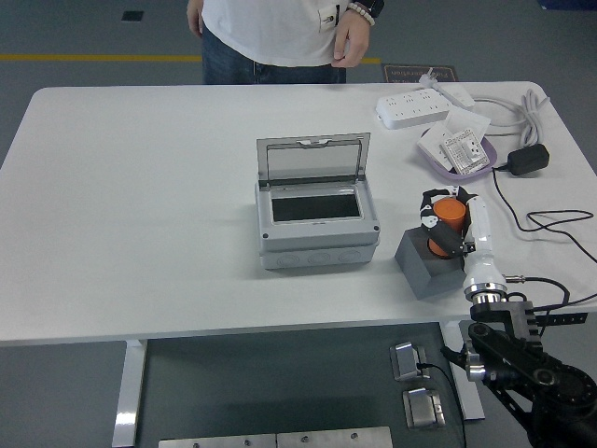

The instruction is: Fetch the battery,place it into the box,close the lid of the box

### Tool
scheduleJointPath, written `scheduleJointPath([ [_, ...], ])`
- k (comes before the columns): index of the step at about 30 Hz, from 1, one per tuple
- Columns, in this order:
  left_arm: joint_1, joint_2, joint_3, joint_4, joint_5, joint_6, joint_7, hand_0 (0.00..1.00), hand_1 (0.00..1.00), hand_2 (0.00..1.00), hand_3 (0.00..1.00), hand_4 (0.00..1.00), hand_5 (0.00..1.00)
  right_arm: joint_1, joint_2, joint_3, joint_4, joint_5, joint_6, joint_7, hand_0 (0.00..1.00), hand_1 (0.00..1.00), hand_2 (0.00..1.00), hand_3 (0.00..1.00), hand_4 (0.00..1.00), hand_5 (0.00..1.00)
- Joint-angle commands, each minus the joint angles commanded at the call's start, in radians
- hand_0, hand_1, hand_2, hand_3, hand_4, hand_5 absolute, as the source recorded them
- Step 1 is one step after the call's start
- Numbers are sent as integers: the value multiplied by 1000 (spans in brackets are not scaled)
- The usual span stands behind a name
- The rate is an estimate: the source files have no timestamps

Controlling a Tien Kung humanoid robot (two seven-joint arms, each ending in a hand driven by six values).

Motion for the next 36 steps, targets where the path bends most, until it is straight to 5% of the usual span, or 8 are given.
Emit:
scheduleJointPath([
  [9,0,1,-5,0,6,1,2,382,583,522,509,2,2,33,-8,-3,14,-84,0,-62,264,298,306,247,2,2],
  [20,1,3,-7,0,4,-1,6,383,582,523,509,2,2,114,-42,2,80,-426,1,-335,247,281,287,252,2,2],
  [21,1,3,-7,0,4,-2,7,383,582,523,509,2,2,125,-48,-1,84,-468,11,-369,247,281,287,252,2,2],
  [22,1,4,-8,0,4,-2,8,384,580,522,507,2,2,134,-52,-5,87,-504,23,-397,101,234,273,272,2,2],
  [33,3,11,-14,0,2,-4,12,382,580,521,505,2,2,231,-71,-76,89,-866,162,-687,91,225,260,269,2,2],
  [36,3,13,-14,0,0,-4,12,381,579,521,505,2,2,253,-64,-103,88,-928,181,-735,155,196,221,269,2,2],
])
